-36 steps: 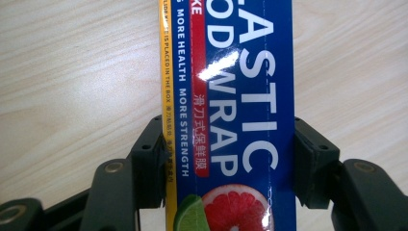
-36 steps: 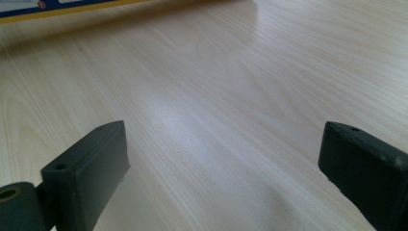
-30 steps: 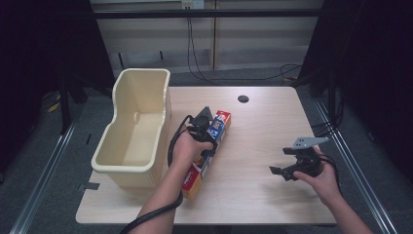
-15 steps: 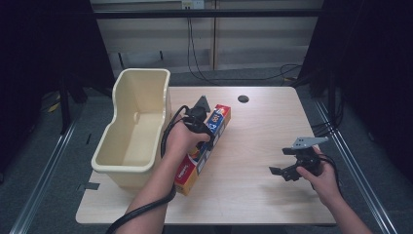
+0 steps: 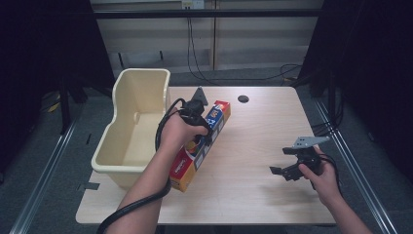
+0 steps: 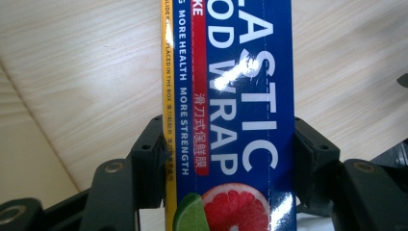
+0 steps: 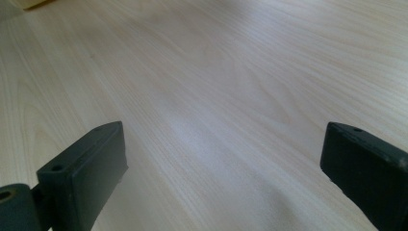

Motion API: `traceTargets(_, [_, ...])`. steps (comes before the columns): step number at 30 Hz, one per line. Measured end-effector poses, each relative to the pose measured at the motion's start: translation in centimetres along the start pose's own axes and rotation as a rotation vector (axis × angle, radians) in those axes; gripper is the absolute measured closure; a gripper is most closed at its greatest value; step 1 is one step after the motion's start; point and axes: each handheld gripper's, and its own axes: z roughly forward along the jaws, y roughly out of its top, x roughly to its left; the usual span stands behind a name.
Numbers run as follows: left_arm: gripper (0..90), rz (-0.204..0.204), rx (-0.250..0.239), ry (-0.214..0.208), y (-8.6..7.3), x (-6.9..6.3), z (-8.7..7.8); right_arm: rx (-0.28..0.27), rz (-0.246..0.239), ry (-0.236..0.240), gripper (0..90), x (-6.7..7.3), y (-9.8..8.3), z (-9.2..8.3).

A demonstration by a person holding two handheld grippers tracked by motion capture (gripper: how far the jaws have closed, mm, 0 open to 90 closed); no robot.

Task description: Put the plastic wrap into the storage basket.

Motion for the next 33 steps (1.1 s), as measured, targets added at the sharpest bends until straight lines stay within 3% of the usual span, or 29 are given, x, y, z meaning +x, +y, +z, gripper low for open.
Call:
traceTargets(20, [41.2, -0.039, -0.016, -0.009, 0.0, 1.0, -3.1, -0.006, -0.003, 0.005, 2.1, 0.0, 0.1, 0.1])
traceTargets(33, [41.1, -0.032, -0.017, -0.012, 0.1, 1.3, -5.0, -0.001, -0.004, 0.012, 2.1, 0.1, 0.1, 0.1])
